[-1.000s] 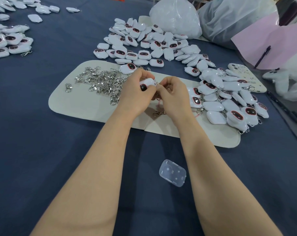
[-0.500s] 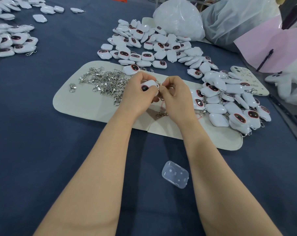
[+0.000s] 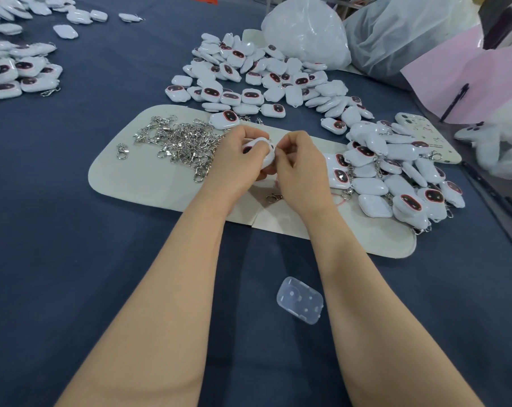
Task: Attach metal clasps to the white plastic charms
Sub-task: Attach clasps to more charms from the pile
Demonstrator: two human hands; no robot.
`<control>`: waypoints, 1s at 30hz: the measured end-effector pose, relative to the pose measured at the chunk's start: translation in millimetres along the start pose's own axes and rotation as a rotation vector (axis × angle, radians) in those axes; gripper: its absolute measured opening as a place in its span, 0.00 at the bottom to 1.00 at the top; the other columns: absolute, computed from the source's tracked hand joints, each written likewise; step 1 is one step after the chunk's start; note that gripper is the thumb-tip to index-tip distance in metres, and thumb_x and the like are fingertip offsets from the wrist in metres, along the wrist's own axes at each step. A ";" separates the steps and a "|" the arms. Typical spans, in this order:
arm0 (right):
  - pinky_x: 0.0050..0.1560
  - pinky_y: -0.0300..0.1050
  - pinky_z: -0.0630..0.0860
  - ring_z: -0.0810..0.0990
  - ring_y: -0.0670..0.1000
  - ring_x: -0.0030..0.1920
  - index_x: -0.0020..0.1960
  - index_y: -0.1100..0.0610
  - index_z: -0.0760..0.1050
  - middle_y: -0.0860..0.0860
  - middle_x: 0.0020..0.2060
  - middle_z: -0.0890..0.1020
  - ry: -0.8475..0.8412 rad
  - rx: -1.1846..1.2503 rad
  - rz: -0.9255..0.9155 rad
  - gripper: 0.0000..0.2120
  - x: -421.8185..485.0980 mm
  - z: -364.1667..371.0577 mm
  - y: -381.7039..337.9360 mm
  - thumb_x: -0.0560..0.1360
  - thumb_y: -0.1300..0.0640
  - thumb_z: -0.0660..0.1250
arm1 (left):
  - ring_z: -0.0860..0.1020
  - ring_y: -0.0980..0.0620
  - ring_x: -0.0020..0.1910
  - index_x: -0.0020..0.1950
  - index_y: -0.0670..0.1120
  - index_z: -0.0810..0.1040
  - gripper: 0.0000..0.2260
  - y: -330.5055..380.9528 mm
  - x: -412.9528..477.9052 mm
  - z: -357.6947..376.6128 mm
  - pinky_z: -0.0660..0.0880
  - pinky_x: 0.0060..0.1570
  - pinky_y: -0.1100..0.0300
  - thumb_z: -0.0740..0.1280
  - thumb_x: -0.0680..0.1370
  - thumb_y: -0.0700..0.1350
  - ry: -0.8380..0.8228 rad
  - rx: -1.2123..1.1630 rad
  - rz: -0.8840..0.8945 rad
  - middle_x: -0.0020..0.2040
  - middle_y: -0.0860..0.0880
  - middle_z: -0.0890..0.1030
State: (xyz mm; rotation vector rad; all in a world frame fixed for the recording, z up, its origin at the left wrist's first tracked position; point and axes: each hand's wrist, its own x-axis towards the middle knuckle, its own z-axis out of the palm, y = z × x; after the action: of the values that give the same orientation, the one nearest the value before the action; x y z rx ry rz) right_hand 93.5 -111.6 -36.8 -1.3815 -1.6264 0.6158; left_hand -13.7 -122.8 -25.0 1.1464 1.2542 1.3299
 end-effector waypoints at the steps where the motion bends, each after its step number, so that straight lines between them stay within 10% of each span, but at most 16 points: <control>1: 0.46 0.55 0.78 0.80 0.57 0.44 0.46 0.54 0.67 0.56 0.42 0.81 0.011 0.003 0.004 0.05 0.2 0.2 0.2 0.78 0.63 0.60 | 0.80 0.58 0.30 0.46 0.49 0.74 0.08 0.7 -0.1 0.6 0.77 0.32 0.66 0.60 0.77 0.38 0.005 -0.025 -0.012 0.44 0.48 0.77; 8: 0.49 0.51 0.77 0.81 0.54 0.44 0.45 0.52 0.66 0.57 0.42 0.82 0.057 0.045 0.020 0.08 0.9 -0.2 -0.5 0.78 0.63 0.59 | 0.83 0.54 0.36 0.52 0.52 0.77 0.15 -1.6 -1.1 -1.1 0.79 0.35 0.62 0.56 0.78 0.35 0.027 0.089 0.053 0.51 0.47 0.78; 17: 0.44 0.52 0.77 0.76 0.50 0.37 0.47 0.55 0.68 0.53 0.40 0.80 0.013 0.035 -0.005 0.04 -0.1 -0.6 -2.5 0.78 0.62 0.61 | 0.81 0.50 0.41 0.47 0.46 0.79 0.04 -4.3 2.7 -0.1 0.78 0.52 0.49 0.65 0.77 0.39 0.049 0.305 0.100 0.36 0.52 0.80; 24: 0.43 0.36 0.70 0.75 0.46 0.39 0.47 0.55 0.69 0.47 0.39 0.77 -0.020 -0.044 -0.020 0.04 0.6 1.8 -2.6 0.77 0.60 0.64 | 0.75 0.53 0.40 0.48 0.47 0.77 0.04 -9.2 4.6 1.7 0.64 0.37 0.69 0.63 0.79 0.41 0.138 0.592 0.208 0.39 0.53 0.76; 30: 0.46 0.38 0.70 0.75 0.50 0.44 0.51 0.60 0.71 0.51 0.44 0.77 -0.008 -0.083 -0.044 0.05 -3.3 9.0 -7.2 0.76 0.63 0.64 | 0.74 0.50 0.48 0.52 0.44 0.77 0.07 -10.8 4.5 3.6 0.63 0.44 0.65 0.61 0.79 0.40 0.226 0.662 0.239 0.51 0.46 0.78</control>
State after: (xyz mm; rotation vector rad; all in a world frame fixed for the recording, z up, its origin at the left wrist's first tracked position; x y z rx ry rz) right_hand 82.0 -115.0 -36.2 -1.4010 -1.7010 0.5345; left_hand -10.2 -117.6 -35.5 1.6750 1.8510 1.2729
